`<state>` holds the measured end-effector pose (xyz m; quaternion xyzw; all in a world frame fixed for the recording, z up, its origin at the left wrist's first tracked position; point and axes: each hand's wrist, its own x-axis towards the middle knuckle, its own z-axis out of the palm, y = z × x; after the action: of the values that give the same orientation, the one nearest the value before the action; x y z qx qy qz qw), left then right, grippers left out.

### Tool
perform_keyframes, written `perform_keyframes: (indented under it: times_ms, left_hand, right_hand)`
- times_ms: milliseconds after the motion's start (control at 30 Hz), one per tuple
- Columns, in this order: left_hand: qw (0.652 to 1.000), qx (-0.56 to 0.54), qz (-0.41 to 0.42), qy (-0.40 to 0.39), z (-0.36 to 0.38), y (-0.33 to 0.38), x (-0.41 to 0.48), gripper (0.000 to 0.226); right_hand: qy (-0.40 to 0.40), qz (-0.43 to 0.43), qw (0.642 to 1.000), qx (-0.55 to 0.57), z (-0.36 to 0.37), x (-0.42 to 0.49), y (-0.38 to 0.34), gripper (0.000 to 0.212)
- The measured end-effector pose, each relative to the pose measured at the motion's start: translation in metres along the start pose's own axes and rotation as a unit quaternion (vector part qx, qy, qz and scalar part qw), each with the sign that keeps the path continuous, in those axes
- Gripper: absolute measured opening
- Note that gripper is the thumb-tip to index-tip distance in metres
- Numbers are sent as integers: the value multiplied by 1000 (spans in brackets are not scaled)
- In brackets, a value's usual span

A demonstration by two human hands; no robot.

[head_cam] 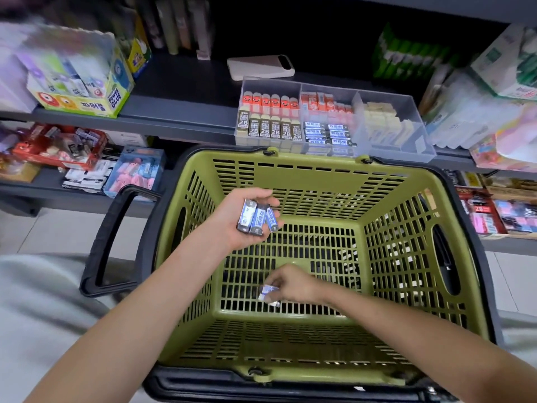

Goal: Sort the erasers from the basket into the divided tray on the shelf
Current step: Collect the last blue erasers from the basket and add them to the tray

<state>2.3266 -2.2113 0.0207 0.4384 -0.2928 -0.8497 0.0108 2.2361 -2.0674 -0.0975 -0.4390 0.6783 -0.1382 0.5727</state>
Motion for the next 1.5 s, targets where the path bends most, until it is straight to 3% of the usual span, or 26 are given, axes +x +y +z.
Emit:
perform_keyframes:
  times_ms: [67, 167, 267, 467, 633, 800, 967, 1133, 1367, 1500]
  left_hand:
    - [999, 52, 7, 9, 1, -1, 0, 33]
    - [996, 89, 2, 25, 4, -2, 1, 22]
    - [992, 128, -8, -1, 12, -3, 0, 24]
    - [987, 143, 31, -61, 49, 1, -4, 41]
    - [992, 78, 56, -78, 71, 12, 5, 23]
    - [994, 30, 42, -95, 81, 22, 10, 20]
    - [995, -28, 53, -77, 74, 40, 6, 19]
    - [992, -40, 106, -57, 65, 64, -4, 18]
    - [990, -59, 121, -28, 58, 84, -8, 17]
    - [991, -58, 114, -26, 59, 87, -9, 17]
  right_hand:
    - [29, -2, 990, 139, -29, -18, -15, 20]
    - [90, -31, 944, 316, -67, -51, -39, 21]
    - [172, -98, 909, 367, -88, -76, -58, 18]
    - [341, -187, 867, 313, -106, -92, -79, 12]
    - [374, -207, 859, 282, -117, -94, -86, 12]
    - [336, -232, 885, 226, -136, -99, -89, 23]
    - [414, -191, 850, 262, -185, -93, -99, 16]
    - [442, -138, 882, 83, -220, -56, -118, 14]
    - [370, -91, 916, -126, -230, -35, -121, 16]
    - [354, -81, 912, -190, -231, -41, -122, 17]
